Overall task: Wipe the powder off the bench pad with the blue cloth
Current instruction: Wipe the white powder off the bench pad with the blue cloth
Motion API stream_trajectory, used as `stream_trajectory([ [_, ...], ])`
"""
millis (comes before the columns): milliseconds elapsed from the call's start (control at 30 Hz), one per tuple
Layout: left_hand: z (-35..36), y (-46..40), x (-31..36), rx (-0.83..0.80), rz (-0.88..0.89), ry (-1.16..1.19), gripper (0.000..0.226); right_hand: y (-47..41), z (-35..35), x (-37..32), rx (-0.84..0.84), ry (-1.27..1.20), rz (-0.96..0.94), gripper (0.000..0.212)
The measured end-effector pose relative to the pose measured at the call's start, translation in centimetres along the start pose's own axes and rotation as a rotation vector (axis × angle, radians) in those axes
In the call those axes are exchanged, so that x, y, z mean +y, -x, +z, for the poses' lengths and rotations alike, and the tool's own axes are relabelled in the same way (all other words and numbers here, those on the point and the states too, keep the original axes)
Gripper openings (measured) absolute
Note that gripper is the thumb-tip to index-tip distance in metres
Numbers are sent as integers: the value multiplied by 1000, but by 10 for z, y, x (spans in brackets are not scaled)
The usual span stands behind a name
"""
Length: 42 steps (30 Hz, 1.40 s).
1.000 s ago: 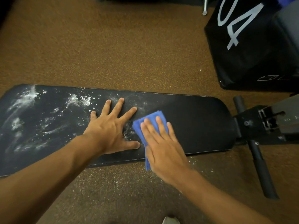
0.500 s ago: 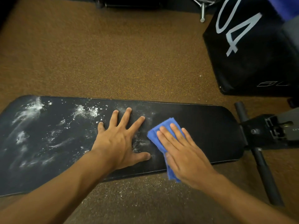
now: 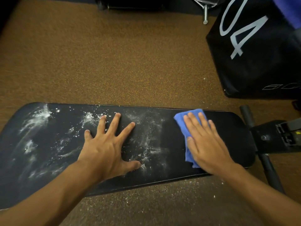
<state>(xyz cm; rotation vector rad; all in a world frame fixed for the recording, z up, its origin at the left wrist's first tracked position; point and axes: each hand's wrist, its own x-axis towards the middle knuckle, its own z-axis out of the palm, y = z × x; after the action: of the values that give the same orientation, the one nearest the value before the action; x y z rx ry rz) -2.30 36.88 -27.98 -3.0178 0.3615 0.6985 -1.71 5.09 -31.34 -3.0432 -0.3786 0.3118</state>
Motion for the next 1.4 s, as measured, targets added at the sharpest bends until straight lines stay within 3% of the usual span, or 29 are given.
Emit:
stream_trajectory([
  [67, 0, 0, 1, -5, -5, -8, 120, -27, -1, -5, 45, -10, 177, 70],
  [133, 2, 0, 2, -1, -9, -17, 120, -57, -4, -36, 88, -28, 220, 74],
  [233, 2, 0, 1, 2, -14, -12, 120, -56, 2, -72, 73, 10, -9, 69],
  [333, 0, 1, 0, -6, -10, -1, 120, -13, 1, -50, -6, 0, -173, 65],
  [433, -1, 2, 1, -21, -5, -3, 119, -24, -4, -26, 15, -4, -23, 67],
  [533, 0, 0, 1, -22, -5, -3, 119, -64, -5, -59, 75, -48, 119, 71],
  [700, 1, 0, 2, -27, -12, 0, 119, -16, -3, -53, -28, 1, -230, 64],
  [800, -1, 0, 3, -37, -5, -3, 119, -29, -5, -29, -4, 6, -67, 68],
  [900, 1, 0, 2, -34, -5, -5, 119, -73, -5, -63, 66, -25, 127, 77],
  [1000, 3, 0, 1, -24, -8, -5, 120, -60, 0, -86, 50, -14, -76, 69],
  [1100, 1, 0, 1, -22, -9, 4, 119, -19, -2, -56, -10, -15, -194, 65],
  [1200, 1, 0, 1, -23, 1, 0, 119, -42, -6, -34, 15, -7, -3, 70],
  [1300, 3, -1, 1, -20, -1, -10, 119, -85, -8, -77, 49, -46, 131, 79],
  [1400, 3, -2, 2, -20, -13, -10, 120, -60, 1, -98, 34, 2, -119, 68],
])
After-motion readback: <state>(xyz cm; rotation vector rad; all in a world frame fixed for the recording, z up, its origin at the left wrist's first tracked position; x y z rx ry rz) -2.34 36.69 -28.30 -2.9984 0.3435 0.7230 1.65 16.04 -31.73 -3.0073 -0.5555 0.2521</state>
